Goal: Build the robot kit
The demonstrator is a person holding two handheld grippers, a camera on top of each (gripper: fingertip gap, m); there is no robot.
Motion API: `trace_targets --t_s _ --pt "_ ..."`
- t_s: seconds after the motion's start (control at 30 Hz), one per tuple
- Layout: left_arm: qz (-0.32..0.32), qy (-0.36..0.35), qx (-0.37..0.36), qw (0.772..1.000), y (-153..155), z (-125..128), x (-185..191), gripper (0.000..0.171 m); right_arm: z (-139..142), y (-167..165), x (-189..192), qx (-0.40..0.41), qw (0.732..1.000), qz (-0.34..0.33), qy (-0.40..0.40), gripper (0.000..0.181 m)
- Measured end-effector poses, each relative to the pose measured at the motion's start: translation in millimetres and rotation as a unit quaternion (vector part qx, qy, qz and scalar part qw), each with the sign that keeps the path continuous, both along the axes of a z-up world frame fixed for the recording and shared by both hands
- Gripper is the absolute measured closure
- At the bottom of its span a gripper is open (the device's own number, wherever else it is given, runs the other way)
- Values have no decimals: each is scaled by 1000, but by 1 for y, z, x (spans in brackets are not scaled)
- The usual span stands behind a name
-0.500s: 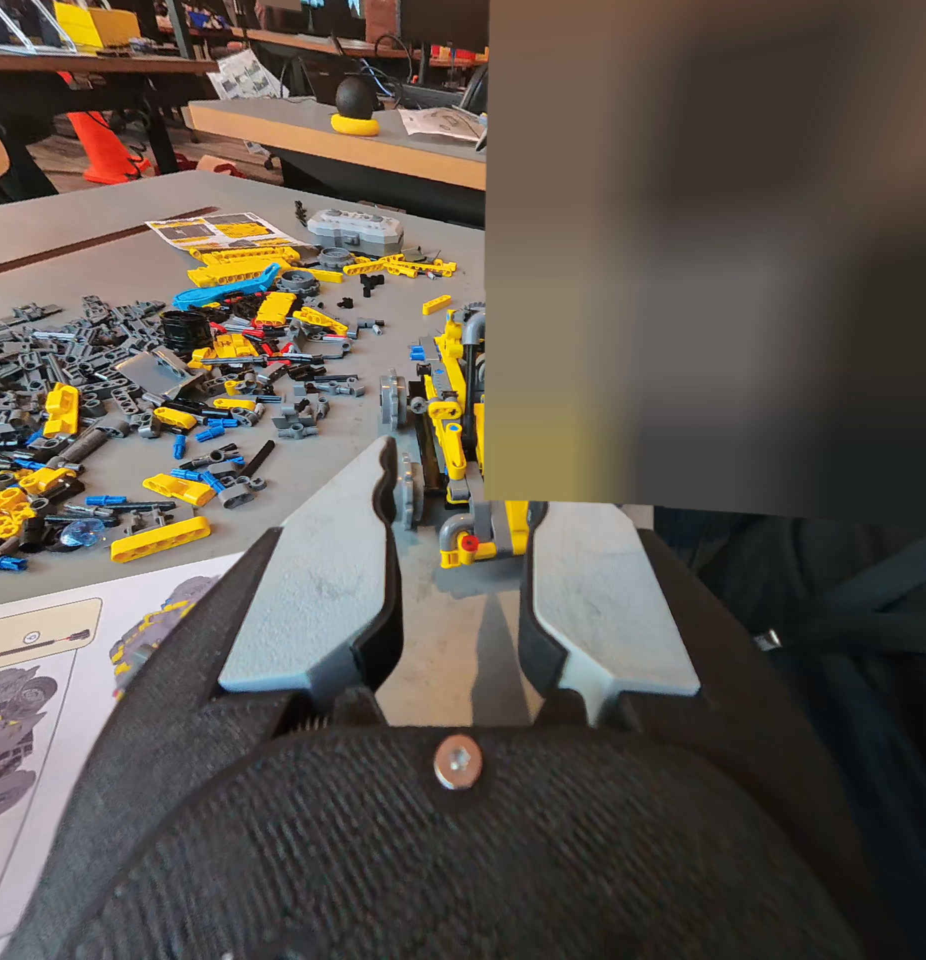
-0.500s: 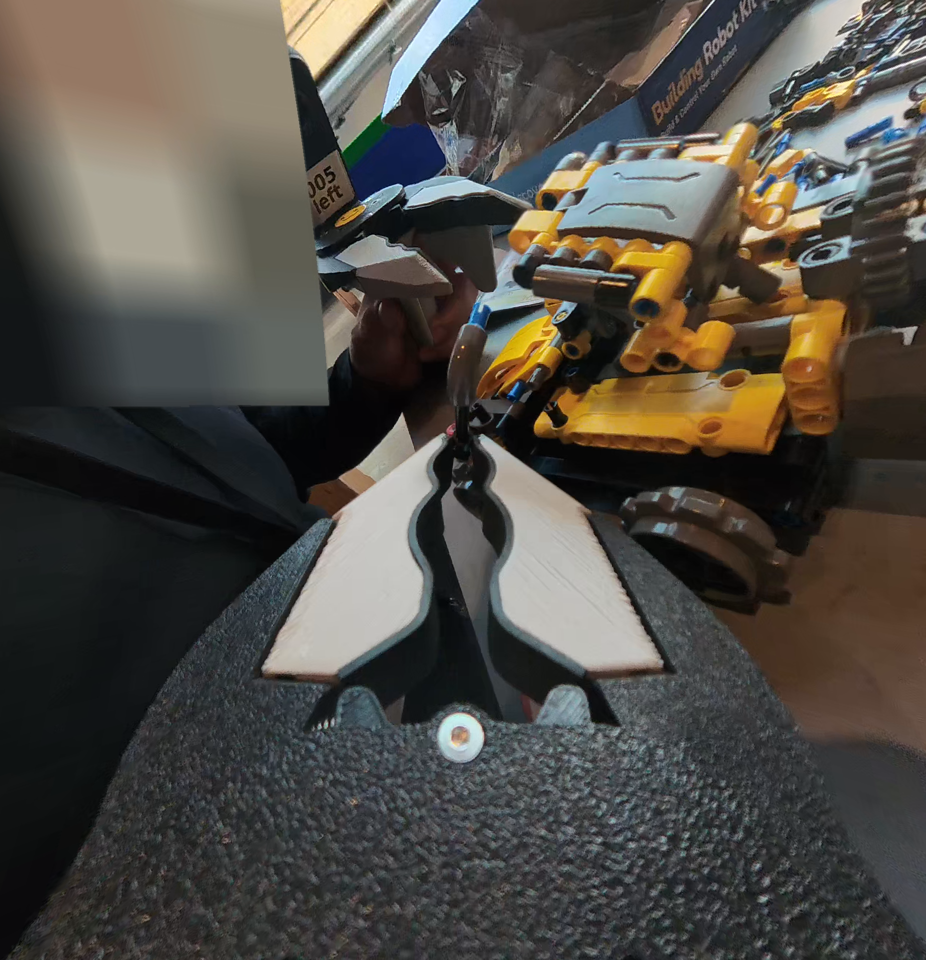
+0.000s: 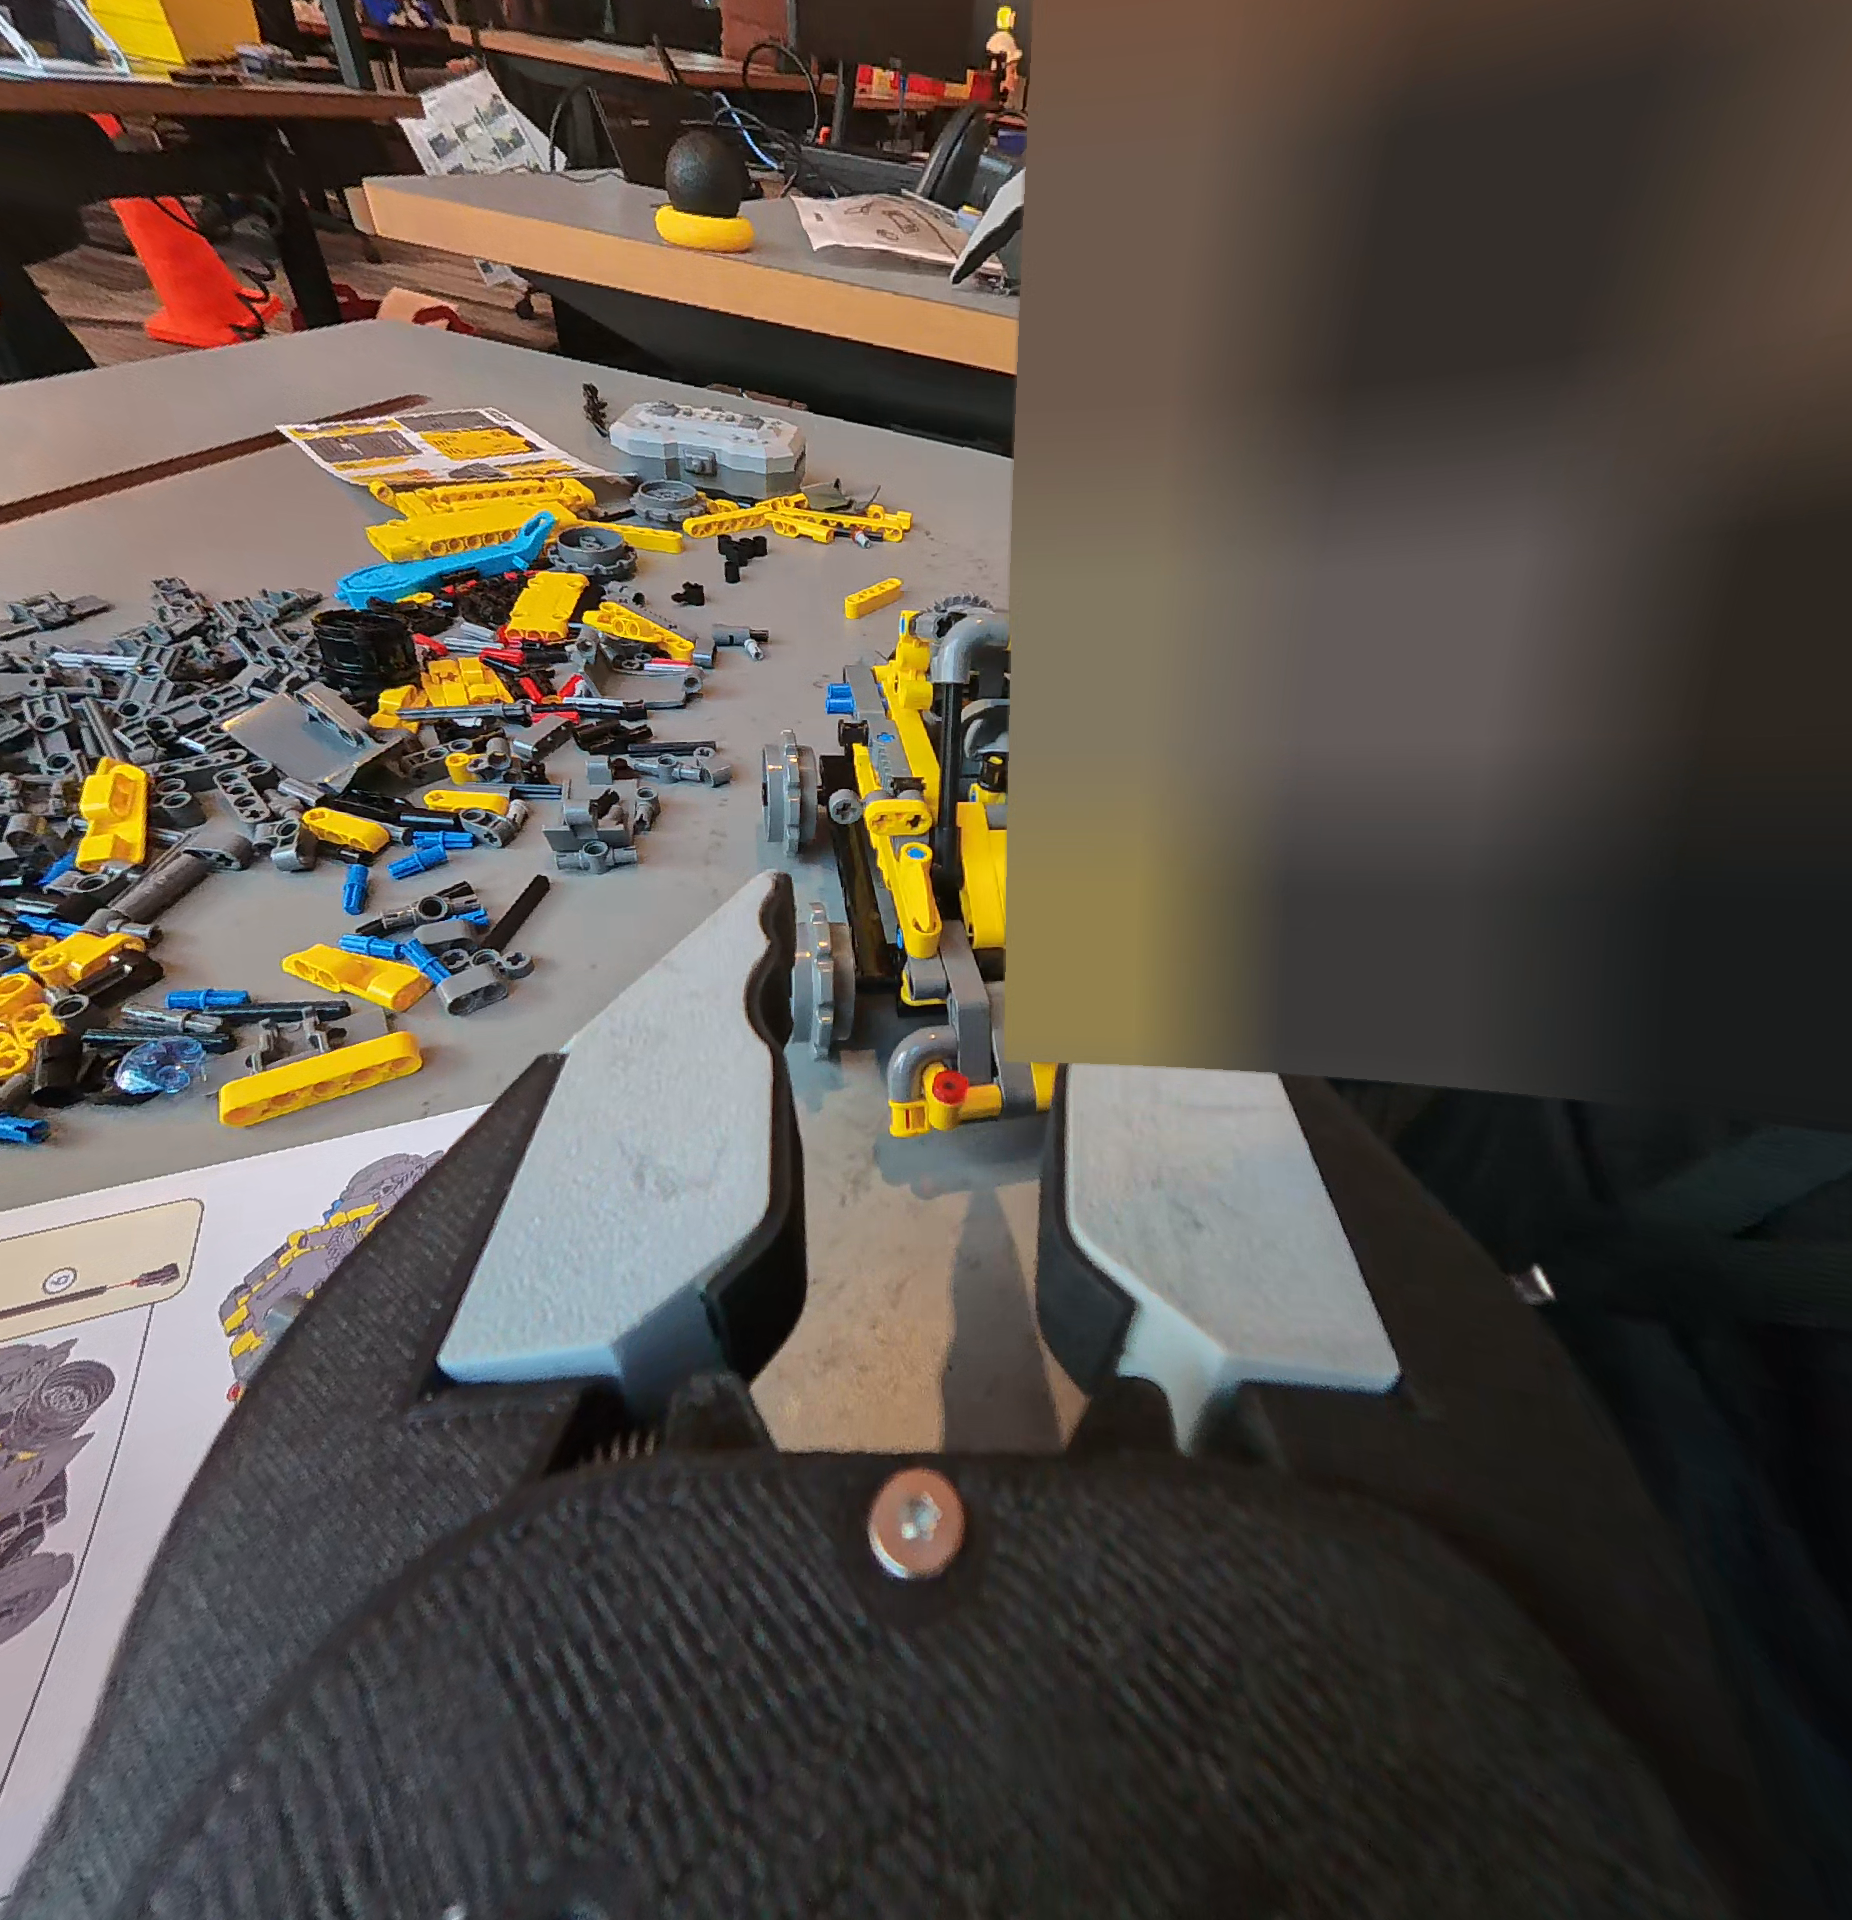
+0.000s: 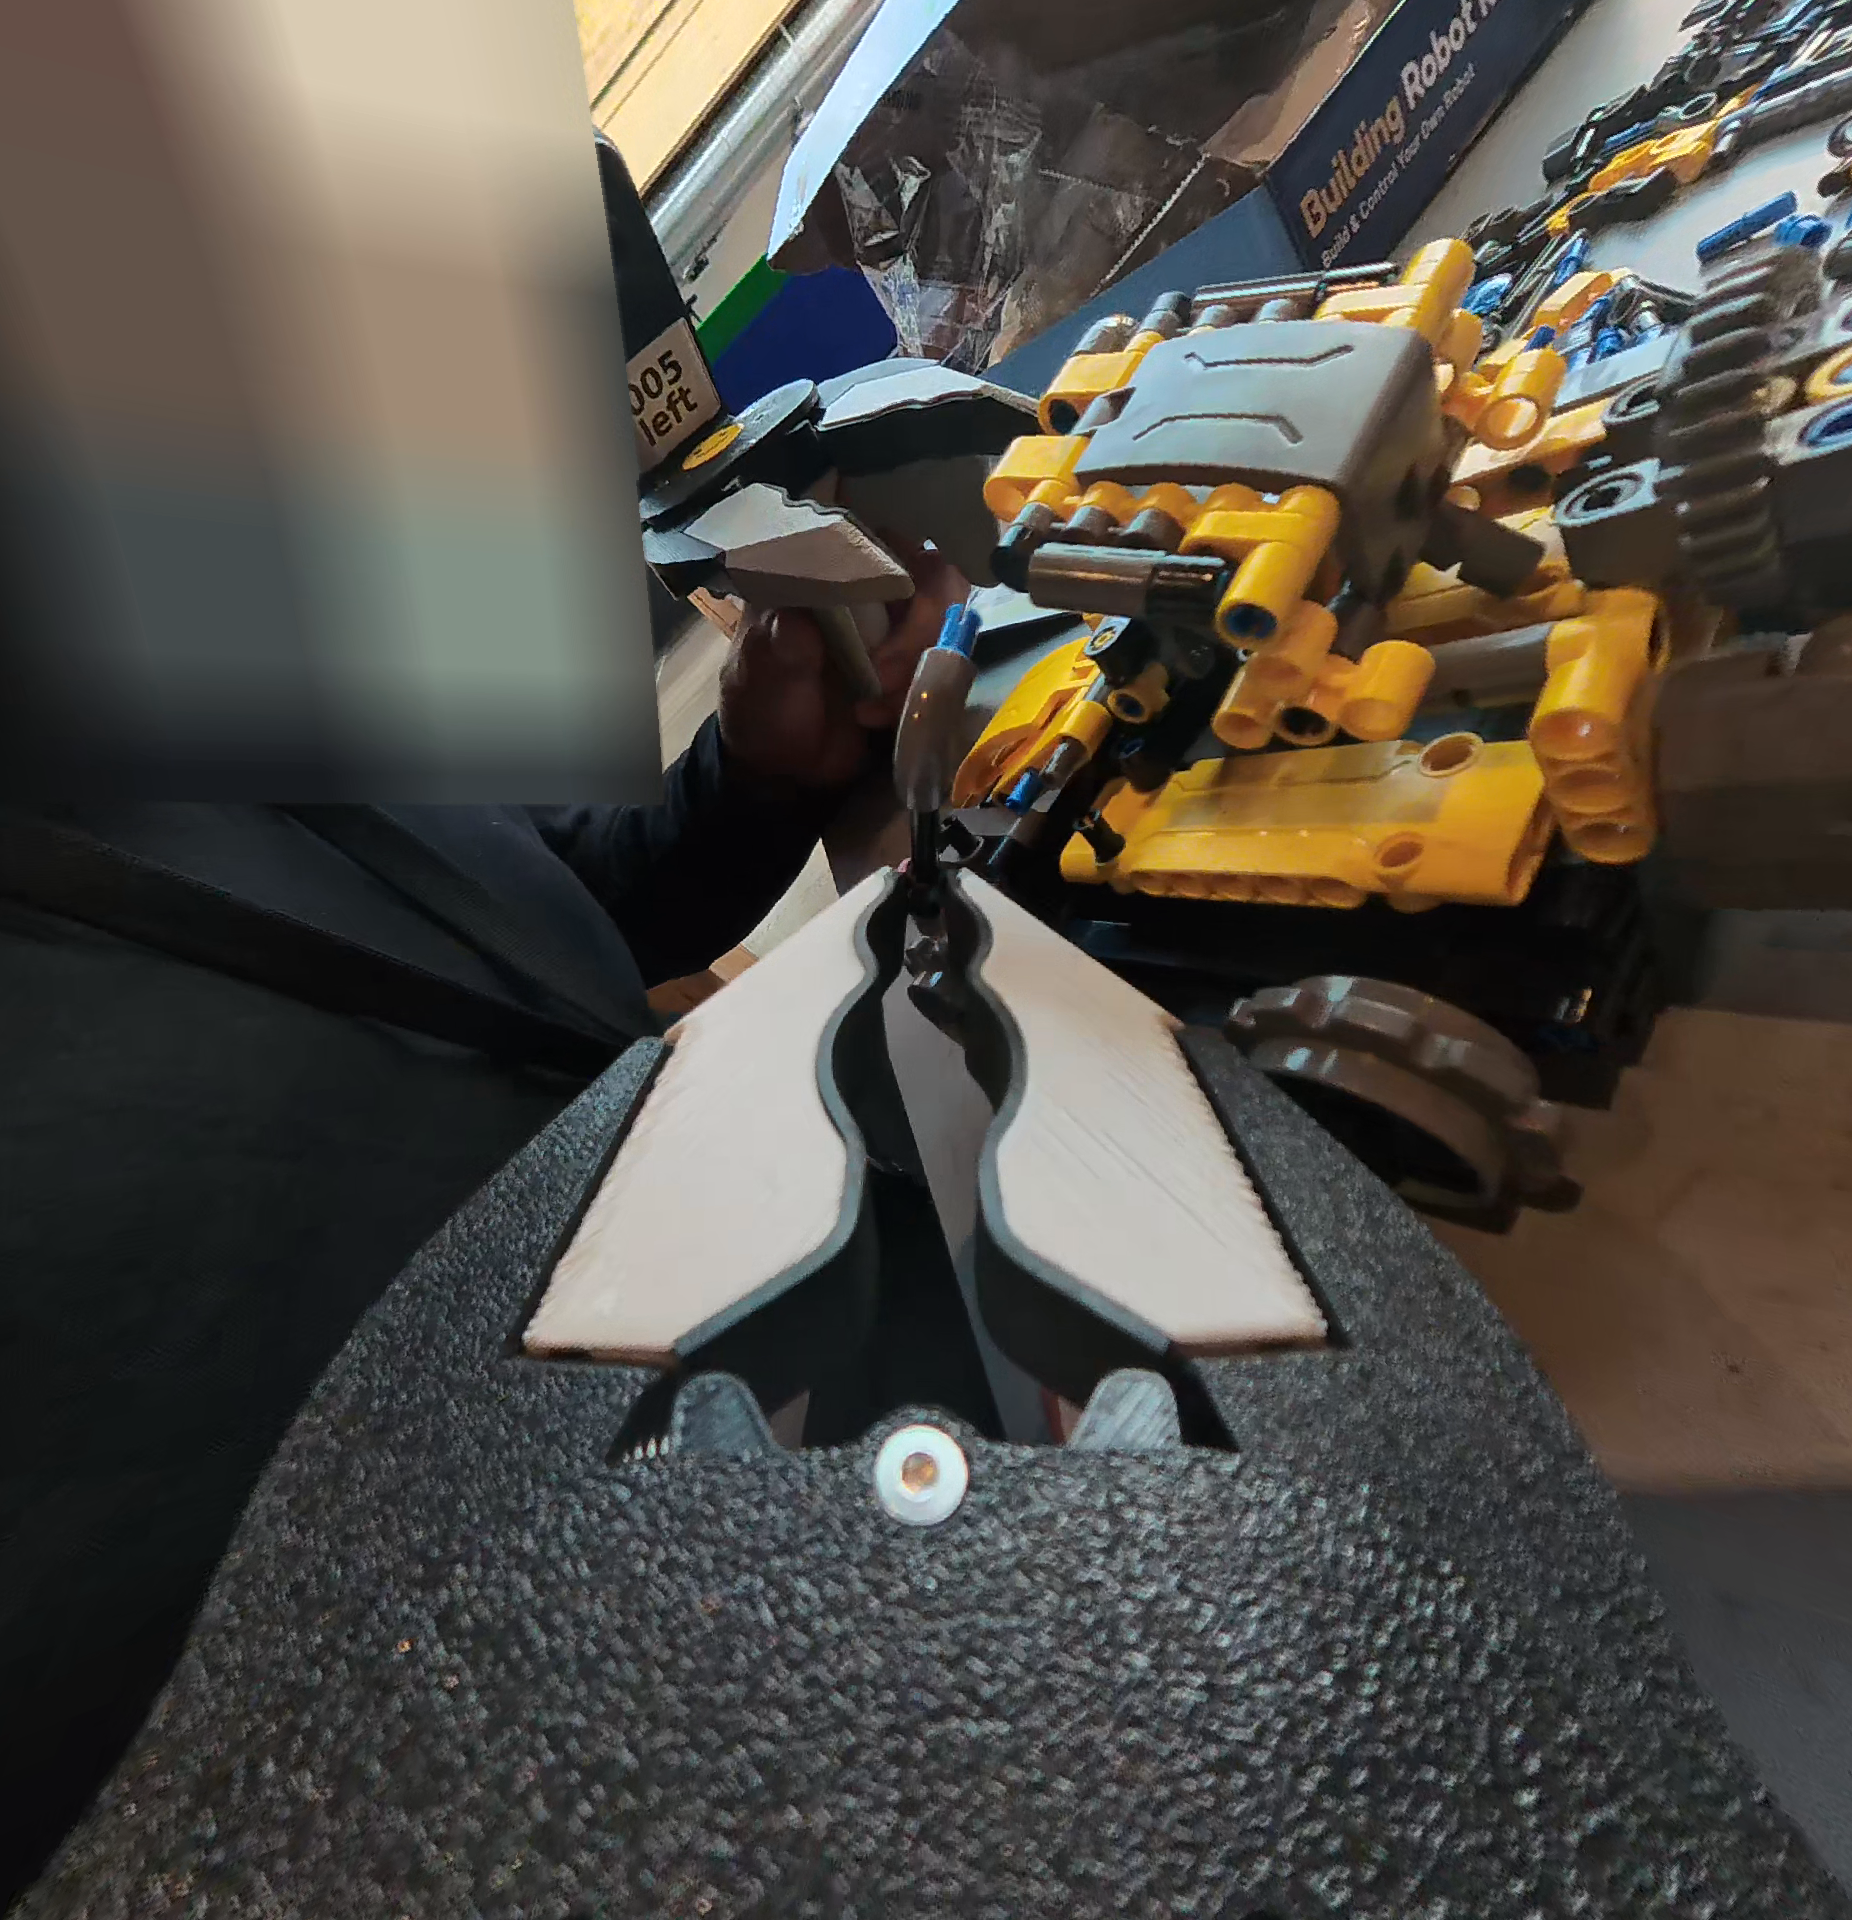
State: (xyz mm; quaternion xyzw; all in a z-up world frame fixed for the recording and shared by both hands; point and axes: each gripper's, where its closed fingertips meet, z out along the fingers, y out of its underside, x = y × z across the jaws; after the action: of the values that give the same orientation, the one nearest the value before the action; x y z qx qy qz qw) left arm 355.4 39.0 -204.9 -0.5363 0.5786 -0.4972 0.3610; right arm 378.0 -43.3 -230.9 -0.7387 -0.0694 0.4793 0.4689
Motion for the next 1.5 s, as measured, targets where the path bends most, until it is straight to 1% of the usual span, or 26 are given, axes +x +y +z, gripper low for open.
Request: trace_targets --t_s 0.03,0.43,0.6,0.73,0.83,0.97,1.1,1.33,1.5 --pt "0 2 -1 1000 0 0 0 125 0 0 0 0 1000 0 0 174" --pt "-4 21 17 1000 -4 -7 3 126 -1 2 3 -4 1000 -13 0 174" --pt "-6 22 12 1000 -4 -7 3 127 1 7 9 -2 999 -40 8 174" --pt "1 23 23 999 -3 -8 3 125 11 12 22 8 995 -90 47 175" --pt "6 27 39 999 -4 -10 4 125 15 12 19 9 993 -96 65 174" --pt "10 42 68 997 -6 -15 6 122 12 12 9 7 994 -102 41 174" --pt "24 51 94 994 -5 -19 8 120 14 14 13 15 992 -128 19 175" --pt "40 50 89 994 -1 -18 8 118 8 15 9 11 991 -132 -14 175" --pt "43 54 94 993 -3 -20 9 120 7 13 4 14 992 -127 -11 174"
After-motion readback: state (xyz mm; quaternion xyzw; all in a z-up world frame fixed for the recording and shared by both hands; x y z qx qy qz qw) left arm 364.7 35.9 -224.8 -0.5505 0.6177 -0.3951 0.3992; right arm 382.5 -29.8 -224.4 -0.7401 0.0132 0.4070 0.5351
